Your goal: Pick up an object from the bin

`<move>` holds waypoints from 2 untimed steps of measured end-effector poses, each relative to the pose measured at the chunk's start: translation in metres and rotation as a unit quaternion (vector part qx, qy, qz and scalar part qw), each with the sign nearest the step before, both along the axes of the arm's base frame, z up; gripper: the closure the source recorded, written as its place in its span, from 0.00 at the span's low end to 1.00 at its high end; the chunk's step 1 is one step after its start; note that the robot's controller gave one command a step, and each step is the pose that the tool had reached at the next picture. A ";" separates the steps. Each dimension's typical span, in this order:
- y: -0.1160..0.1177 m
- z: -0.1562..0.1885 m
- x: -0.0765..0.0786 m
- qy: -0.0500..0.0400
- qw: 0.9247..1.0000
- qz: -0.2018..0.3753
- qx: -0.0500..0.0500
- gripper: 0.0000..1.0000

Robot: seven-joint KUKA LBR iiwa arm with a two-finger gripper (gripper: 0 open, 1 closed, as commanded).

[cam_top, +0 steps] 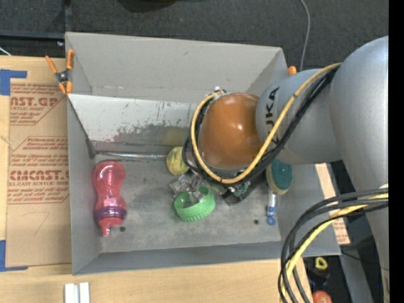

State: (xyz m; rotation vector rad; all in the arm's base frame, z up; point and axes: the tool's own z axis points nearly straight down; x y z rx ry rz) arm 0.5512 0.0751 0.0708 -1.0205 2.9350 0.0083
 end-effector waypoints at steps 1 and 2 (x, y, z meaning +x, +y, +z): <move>0.000 0.000 0.000 0.000 1.000 0.000 0.000 1.00; -0.018 0.000 0.002 -0.001 1.000 -0.012 0.002 1.00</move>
Offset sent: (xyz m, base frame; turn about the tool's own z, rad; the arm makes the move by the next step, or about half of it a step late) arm 0.0008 -0.0198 -0.0008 0.0223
